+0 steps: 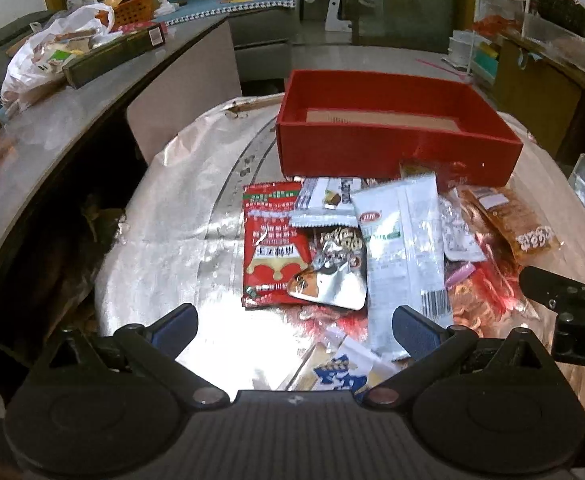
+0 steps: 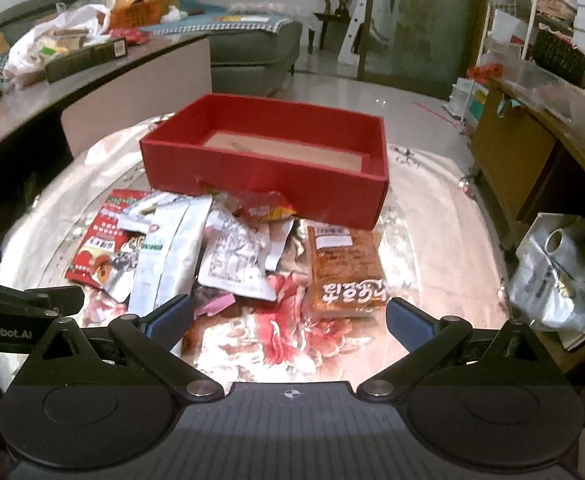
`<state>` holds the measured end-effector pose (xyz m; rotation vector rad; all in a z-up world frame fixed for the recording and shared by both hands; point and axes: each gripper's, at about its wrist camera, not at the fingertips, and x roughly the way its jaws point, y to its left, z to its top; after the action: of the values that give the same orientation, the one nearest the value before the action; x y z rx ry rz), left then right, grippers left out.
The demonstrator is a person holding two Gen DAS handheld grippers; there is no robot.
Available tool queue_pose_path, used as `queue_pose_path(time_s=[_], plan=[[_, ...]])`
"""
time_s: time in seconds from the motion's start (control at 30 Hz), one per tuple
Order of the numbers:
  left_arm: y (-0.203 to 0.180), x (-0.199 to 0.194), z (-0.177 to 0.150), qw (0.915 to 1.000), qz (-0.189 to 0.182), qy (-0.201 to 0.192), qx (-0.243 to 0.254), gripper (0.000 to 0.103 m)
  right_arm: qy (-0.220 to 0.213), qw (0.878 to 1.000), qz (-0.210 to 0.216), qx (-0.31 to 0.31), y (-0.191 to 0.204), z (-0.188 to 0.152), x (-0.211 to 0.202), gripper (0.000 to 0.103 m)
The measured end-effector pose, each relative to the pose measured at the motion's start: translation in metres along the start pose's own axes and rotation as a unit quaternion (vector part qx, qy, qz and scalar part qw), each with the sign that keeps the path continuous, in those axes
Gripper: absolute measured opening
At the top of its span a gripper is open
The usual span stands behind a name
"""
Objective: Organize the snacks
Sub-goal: 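Move both grippers toward the snack pile in front of the red box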
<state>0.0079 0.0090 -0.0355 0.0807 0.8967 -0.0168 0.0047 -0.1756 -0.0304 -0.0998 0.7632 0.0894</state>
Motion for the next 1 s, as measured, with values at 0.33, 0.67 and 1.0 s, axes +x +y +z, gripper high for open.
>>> queue_pose_path(time_s=[0.33, 0.67, 1.0], plan=[[-0.004, 0.001, -0.012, 0.9994, 0.001, 0.017, 0.03, 0.1, 0.015, 1.0, 0.009, -0.01, 0.005, -0.002, 0.004, 0.103], [-0.008, 0.0, -0.014, 0.999, 0.005, 0.013, 0.042, 0.1, 0.018, 1.0, 0.006, -0.016, 0.007, -0.004, 0.002, 0.103], [-0.009, 0.0, -0.015, 0.9988, 0.006, 0.015, 0.047, 0.1, 0.024, 0.999, 0.008, -0.019, 0.008, -0.006, 0.003, 0.103]])
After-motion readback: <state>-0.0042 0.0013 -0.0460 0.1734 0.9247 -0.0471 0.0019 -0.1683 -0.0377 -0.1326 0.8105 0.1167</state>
